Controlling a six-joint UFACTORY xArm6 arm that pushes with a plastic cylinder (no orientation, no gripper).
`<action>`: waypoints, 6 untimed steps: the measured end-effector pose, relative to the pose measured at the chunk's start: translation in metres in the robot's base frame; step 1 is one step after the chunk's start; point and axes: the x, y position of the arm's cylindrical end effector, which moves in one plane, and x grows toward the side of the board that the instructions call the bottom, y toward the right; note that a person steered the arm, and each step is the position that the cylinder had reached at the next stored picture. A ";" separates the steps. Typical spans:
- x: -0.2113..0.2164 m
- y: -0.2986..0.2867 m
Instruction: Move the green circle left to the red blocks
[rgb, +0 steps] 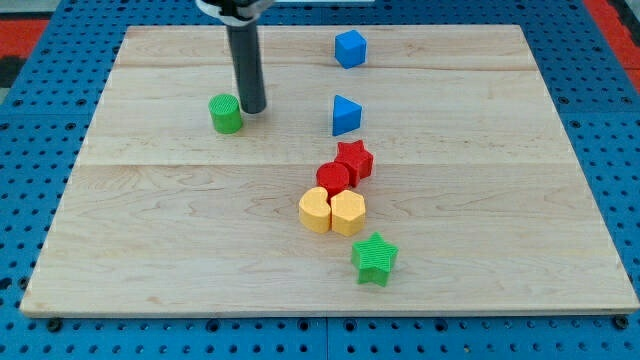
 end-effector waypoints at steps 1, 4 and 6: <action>0.026 -0.037; 0.036 -0.119; 0.084 -0.078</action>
